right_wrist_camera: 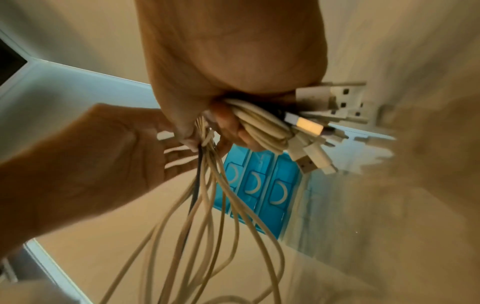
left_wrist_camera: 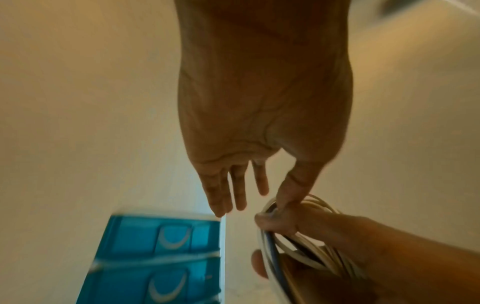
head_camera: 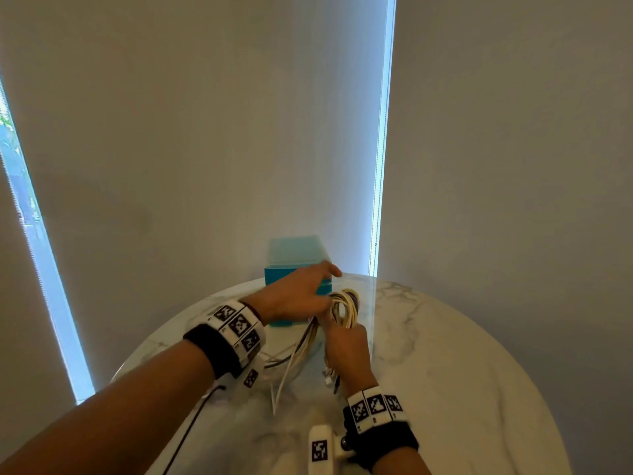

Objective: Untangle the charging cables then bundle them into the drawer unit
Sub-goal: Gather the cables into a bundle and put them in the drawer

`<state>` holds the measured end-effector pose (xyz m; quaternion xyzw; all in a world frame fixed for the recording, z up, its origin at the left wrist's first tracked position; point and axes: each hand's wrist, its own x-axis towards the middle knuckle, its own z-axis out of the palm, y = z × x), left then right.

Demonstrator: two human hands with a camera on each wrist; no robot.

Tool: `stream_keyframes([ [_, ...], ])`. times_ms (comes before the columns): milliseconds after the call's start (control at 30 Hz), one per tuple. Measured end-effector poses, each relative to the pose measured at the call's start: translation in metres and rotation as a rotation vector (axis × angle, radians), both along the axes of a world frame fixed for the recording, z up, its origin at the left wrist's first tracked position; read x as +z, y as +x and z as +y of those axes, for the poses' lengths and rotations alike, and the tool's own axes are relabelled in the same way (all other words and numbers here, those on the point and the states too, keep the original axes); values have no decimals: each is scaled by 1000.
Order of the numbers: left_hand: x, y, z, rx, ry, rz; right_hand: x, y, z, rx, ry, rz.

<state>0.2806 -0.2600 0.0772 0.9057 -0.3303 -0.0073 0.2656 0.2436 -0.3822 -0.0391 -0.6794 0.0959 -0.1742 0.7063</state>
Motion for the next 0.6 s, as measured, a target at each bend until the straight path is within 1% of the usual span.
stream_keyframes([
  [33,3,-3,-3,-66,142,-75,-3,3,-1,-22,-39,-28],
  [67,7,-6,-7,-115,247,-128,-7,6,-3,-38,-56,-48],
  [133,11,-9,-15,-157,379,-296,-9,4,-2,-36,85,-57],
  [200,17,-7,-19,-187,413,-503,-9,1,-4,-46,90,-98],
  [233,20,-5,-20,-205,424,-591,-5,0,-3,-26,46,-88],
  [267,23,-4,-21,-217,440,-662,-2,1,-3,-9,-62,-86],
  [333,28,-1,-19,-226,443,-762,3,-1,-3,37,-95,-126],
  [400,30,4,-17,-196,460,-801,6,-3,-1,111,-76,-154],
  [433,29,6,-16,-174,449,-785,8,-7,2,154,-54,-176],
  [467,26,7,-16,-152,401,-730,8,-6,5,192,-22,-199],
  [500,22,7,-16,-137,307,-610,9,-7,6,213,3,-232],
  [567,14,3,-20,-146,91,-280,10,-5,4,228,-14,-256],
  [600,13,0,-23,-166,35,-150,12,-6,1,264,-11,-232],
])
